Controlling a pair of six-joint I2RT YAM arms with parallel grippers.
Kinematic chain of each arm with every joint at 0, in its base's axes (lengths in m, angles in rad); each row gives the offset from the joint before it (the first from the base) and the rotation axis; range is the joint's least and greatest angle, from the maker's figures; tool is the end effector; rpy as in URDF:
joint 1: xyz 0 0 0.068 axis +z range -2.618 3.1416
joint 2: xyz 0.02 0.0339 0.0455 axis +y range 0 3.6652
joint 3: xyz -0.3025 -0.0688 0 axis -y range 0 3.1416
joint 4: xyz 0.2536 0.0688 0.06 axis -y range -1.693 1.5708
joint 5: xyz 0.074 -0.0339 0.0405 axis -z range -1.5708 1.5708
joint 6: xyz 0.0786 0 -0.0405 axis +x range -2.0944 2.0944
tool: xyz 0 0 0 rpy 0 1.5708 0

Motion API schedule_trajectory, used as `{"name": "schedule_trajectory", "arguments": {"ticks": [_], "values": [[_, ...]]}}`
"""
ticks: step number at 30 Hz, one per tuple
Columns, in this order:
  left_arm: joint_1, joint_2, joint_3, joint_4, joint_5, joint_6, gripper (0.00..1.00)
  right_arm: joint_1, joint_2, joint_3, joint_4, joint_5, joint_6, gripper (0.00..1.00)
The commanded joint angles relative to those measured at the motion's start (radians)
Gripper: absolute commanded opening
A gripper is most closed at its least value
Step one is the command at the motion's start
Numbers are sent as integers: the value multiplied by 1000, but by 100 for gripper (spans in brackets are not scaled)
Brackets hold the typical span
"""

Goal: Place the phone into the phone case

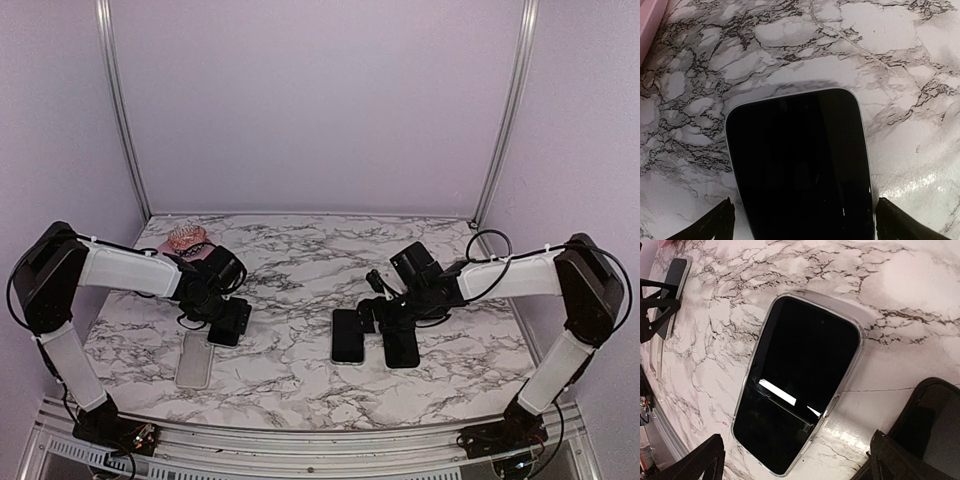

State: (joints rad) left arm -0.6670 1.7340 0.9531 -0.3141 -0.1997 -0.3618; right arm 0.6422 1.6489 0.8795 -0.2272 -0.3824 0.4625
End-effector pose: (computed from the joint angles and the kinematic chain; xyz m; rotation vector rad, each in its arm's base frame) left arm 0.2930 -0.2109 0.1418 0.3367 2.6095 -0.0844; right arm 0.2606 0.2315 0.1584 -0.3987 2.6939 0.8692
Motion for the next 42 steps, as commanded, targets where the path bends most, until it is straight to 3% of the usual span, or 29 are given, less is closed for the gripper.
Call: {"name": "schedule_trajectory", "arguments": {"ticks": [1,11,21,24,29,33,38,42], "values": [[-29,37,34,-75,-13,-17,99,35,1,73,-159,192,-53,99],[-69,94,78,-156,-81,5,98,53,-1,111,-209,256,-84,99],[-88,100,94,-157,-46,63,41,85,-19,168,-238,328,-113,99],[-107,36,90,-120,-71,94,38,101,-34,171,-211,314,-134,99],[-201,-227,-35,171,-162,207,26,141,-90,170,5,212,-137,98],[-291,-417,-187,508,-215,289,27,195,-90,172,385,111,-75,98],[-345,-451,-215,576,-262,314,28,252,8,232,612,82,-31,98],[-365,-446,-206,605,-290,344,29,277,88,305,664,-3,-25,94]]}}
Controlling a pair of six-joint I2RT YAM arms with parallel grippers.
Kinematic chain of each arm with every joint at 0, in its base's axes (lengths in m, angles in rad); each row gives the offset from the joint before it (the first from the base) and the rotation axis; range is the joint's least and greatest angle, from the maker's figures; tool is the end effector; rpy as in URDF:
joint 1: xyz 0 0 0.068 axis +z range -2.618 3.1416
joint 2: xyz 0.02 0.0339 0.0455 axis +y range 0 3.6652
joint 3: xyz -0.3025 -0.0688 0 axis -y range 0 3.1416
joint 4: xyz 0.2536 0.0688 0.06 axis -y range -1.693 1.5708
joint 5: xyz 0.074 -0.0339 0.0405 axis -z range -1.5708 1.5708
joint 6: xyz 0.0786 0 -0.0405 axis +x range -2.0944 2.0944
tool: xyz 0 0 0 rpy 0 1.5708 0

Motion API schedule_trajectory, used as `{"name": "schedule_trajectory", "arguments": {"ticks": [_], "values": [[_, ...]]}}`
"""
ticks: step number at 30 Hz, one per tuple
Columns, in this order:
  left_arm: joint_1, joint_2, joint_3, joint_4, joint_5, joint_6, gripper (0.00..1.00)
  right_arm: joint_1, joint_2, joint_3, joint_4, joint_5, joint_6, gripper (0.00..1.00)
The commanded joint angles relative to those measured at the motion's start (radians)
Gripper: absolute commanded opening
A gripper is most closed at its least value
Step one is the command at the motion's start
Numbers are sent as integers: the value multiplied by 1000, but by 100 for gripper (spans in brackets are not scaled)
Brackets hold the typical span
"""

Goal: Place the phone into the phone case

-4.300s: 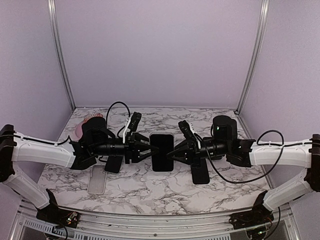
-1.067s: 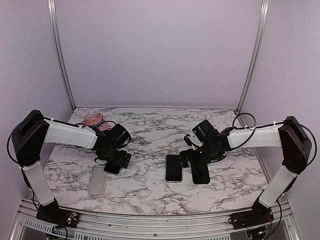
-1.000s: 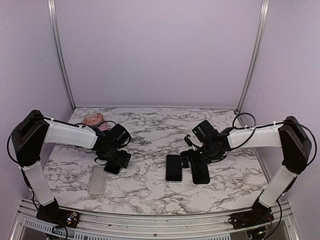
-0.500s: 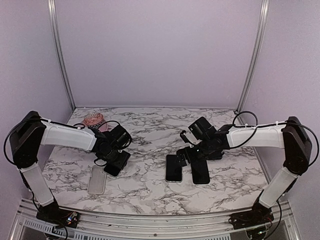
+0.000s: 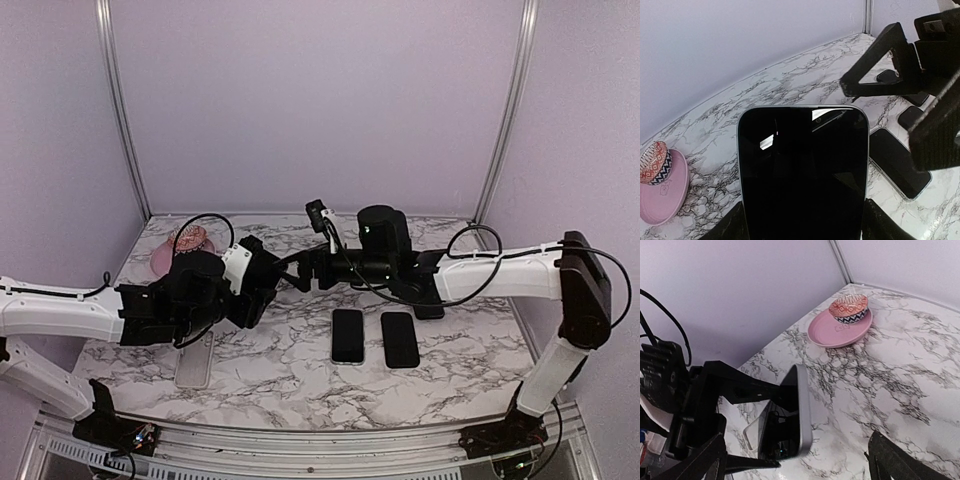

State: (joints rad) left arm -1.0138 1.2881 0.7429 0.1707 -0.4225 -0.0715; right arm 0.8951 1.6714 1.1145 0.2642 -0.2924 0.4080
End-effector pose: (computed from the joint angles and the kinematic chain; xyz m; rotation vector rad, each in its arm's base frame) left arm 0.1961 -0.2539 0.2705 0.6163 1.8226 -0.3203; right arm 0.2577 0.3577 0.2883 -0.6983 1.8981 1.1413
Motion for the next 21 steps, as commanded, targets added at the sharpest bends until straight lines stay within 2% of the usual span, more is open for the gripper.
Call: {"name": "schedule_trajectory", "arguments": {"ticks": [1,3,5,7,13,14,16,17,19,21], "values": [[-20,3,8,122,-73,59,29,31,72,73,184,-104,25,93],[-25,2,9,129,-77,67,29,42,80,75,193,-102,28,85],[-32,-3,7,145,-82,67,29,44,99,87,182,-94,48,67],[-39,-8,5,158,-84,101,29,44,120,104,151,-96,49,54],[-51,-30,-17,157,-81,96,32,40,102,105,118,-91,26,0],[-51,-38,-20,156,-75,85,37,35,91,99,106,-86,18,0],[-51,-56,-23,123,-52,37,66,15,64,77,91,-83,10,0],[-50,-65,-17,82,-44,-15,76,1,45,59,88,-79,6,0],[-41,-78,21,-55,-35,-111,88,-32,13,26,68,-72,-7,0],[-13,-80,59,-228,-18,-222,92,-70,-10,2,25,-69,-30,0]]}}
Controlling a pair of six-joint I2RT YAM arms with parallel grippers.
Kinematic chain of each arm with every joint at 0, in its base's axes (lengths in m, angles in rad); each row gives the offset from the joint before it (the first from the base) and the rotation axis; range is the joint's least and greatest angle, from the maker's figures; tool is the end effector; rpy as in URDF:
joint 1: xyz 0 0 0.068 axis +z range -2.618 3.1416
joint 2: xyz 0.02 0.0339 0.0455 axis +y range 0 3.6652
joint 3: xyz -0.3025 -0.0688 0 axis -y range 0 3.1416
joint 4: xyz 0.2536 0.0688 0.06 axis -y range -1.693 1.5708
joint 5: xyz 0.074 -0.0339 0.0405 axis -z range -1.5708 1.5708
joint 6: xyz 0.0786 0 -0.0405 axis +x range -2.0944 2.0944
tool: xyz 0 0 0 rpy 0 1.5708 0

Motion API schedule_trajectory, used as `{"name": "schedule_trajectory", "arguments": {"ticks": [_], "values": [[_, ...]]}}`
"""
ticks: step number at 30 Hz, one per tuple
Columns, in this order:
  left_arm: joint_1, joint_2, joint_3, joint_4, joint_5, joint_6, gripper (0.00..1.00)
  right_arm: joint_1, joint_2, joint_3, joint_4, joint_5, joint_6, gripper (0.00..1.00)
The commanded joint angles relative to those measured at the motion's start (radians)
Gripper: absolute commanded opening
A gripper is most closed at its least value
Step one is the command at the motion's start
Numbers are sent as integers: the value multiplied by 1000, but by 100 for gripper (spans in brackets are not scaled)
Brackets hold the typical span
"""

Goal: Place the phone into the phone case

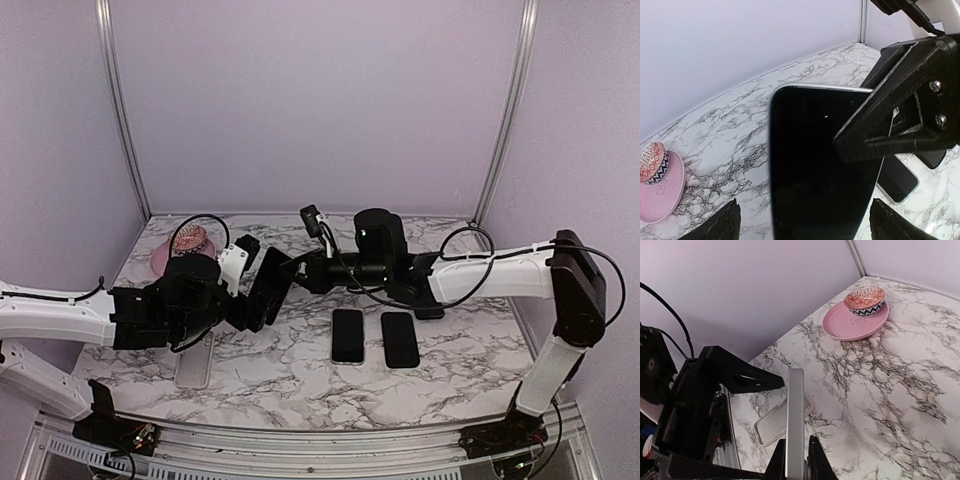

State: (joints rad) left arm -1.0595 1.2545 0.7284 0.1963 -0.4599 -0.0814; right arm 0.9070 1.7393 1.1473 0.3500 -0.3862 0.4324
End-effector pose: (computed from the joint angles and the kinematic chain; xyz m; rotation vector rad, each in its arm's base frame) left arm 0.1831 -0.2550 0.2788 0.5973 1.7826 -0.3503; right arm 0.2584 0.3784 0.2848 -0.7573 1.8461 1.2613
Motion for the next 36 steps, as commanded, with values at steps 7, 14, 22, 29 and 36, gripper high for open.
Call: {"name": "schedule_trajectory", "arguments": {"ticks": [7,14,22,29,36], "values": [[401,-34,-26,-684,225,-528,88,-136,-189,-113,-166,106,-189,0],[550,59,-82,-678,255,-547,71,-139,-282,-177,-176,130,-242,0],[558,98,-152,-592,400,-573,34,-142,-346,-215,-194,173,-263,0],[534,87,-202,-543,445,-602,13,-144,-372,-211,-219,191,-274,0],[287,146,-73,-460,371,-779,0,-145,-419,-220,-264,132,-336,0]]}}
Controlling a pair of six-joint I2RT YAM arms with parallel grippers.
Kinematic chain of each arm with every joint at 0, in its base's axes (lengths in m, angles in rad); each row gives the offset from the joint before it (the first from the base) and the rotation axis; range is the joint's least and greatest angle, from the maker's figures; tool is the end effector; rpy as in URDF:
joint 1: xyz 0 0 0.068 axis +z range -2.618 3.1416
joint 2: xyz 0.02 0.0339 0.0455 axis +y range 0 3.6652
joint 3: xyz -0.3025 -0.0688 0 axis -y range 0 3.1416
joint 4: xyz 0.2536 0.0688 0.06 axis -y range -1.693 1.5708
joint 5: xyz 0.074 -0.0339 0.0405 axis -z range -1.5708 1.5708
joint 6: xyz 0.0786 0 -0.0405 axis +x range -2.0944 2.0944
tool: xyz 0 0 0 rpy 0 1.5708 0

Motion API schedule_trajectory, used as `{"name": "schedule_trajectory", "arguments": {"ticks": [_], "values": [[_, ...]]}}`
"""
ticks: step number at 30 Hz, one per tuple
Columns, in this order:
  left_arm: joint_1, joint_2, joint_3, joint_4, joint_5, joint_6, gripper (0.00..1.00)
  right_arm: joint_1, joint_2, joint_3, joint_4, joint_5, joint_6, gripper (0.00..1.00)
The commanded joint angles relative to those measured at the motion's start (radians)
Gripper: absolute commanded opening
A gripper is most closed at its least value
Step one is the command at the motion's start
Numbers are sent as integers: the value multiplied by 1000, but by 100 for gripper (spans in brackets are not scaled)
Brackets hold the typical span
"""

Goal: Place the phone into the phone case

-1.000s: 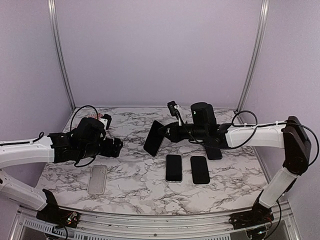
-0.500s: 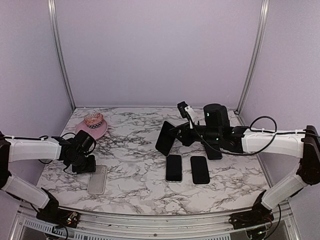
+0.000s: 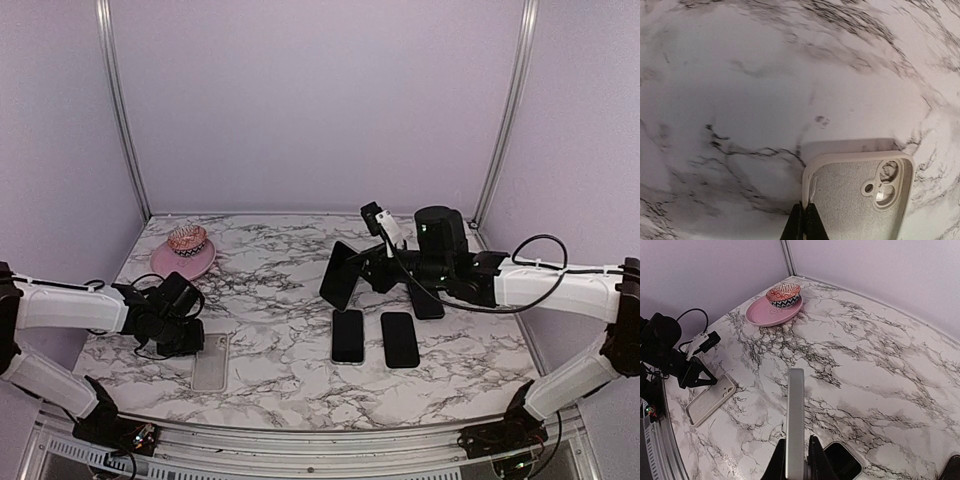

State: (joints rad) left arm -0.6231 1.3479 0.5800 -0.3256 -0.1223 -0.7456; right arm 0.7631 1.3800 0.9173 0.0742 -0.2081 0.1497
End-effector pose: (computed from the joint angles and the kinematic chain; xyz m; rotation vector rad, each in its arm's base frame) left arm 0.2062 -0.1364 0.1405 -0.2040 2.6743 -0.2852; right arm 0.2461 0.2578 0.2938 -0.7497 1.8952 0.7920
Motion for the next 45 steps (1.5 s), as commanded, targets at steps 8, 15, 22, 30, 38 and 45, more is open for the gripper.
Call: {"name": "schedule_trajectory", "arguments": {"ticks": [8,15,22,30,38,45], "values": [[-327,265,268,143,-12,-157,0,4,-98,-64,41,-372,-115,0],[-358,352,347,181,21,-126,37,81,-13,-51,56,-442,-108,0],[-313,94,230,142,-115,-110,50,142,199,37,186,-583,-67,0],[-267,11,50,173,-57,-122,49,165,391,108,304,-606,-6,0],[-267,78,42,212,19,-58,47,178,469,136,314,-599,-10,0],[-267,84,52,212,25,-47,47,177,509,156,212,-609,-32,0]]}}
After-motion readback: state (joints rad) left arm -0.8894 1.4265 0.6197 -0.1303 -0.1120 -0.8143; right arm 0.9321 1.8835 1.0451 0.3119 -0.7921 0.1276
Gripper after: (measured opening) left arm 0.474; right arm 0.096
